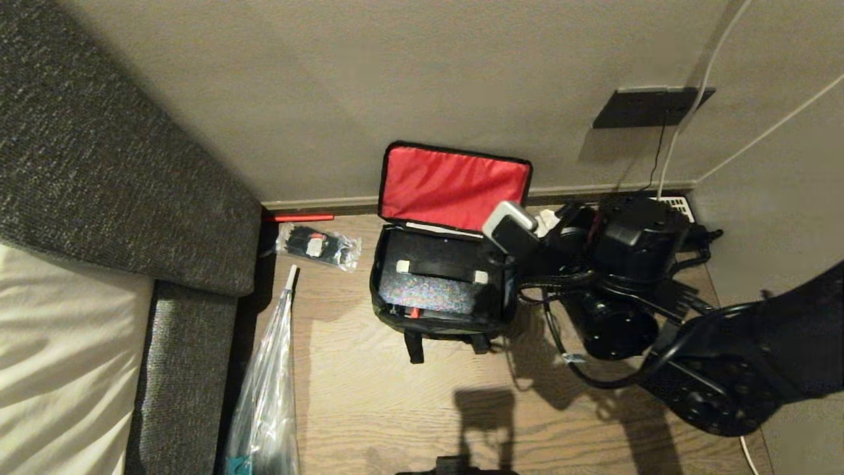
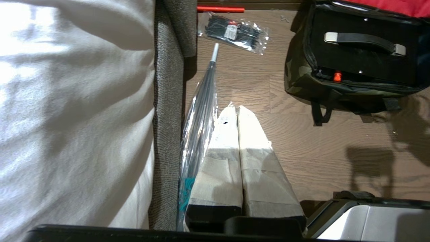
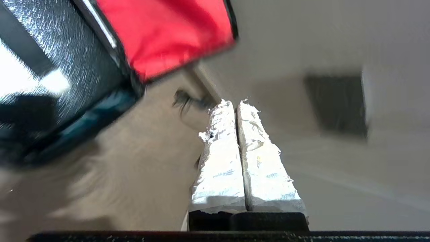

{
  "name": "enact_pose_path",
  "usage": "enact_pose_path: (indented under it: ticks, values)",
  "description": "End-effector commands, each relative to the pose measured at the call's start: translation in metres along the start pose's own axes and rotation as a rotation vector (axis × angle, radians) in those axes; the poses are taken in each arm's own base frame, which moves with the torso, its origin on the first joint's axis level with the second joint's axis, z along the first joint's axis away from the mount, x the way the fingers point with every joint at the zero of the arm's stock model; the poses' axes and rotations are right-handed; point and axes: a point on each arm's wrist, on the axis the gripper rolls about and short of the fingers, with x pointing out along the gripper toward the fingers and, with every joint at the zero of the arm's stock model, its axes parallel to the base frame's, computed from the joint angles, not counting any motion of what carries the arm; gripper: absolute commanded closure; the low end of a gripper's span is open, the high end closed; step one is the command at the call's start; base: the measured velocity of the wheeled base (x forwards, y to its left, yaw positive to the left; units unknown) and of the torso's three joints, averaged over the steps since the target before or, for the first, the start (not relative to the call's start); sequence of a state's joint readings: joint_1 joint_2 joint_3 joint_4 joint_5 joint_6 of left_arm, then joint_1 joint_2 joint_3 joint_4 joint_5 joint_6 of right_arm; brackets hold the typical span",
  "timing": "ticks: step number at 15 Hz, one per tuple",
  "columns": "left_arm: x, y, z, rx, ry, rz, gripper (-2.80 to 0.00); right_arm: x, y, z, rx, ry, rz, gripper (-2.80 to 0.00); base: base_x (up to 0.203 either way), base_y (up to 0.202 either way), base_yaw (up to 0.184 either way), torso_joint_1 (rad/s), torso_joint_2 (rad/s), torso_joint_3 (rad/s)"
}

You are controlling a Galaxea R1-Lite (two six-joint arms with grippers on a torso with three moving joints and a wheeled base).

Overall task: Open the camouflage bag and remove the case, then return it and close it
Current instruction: Close the top of the storage box

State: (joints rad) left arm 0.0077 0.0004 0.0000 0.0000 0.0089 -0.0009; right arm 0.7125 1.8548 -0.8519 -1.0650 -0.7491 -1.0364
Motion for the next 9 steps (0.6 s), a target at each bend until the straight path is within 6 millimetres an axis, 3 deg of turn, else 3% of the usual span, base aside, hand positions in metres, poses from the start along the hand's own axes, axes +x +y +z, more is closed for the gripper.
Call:
enact_pose_path:
  ticks: [1, 5, 9]
  values:
    - [0.000, 0.000, 0.000, -0.001, 0.001, 0.000, 0.00, -0.035, -0.053, -0.025, 0.222, 0.104, 0.015, 0.00, 0.000, 0.000, 0.000, 0.000, 0.00, 0.000]
    - [0.000, 0.000, 0.000, -0.001, 0.001, 0.000, 0.00, -0.106, -0.093, -0.099, 0.401, 0.482, 0.150, 0.00, 0.000, 0.000, 0.000, 0.000, 0.00, 0.000]
    - [0.000, 0.000, 0.000, 0.000, 0.001, 0.000, 0.00, -0.174, -0.131, -0.147, 0.746, 0.549, 0.152, 0.00, 0.000, 0.000, 0.000, 0.000, 0.00, 0.000]
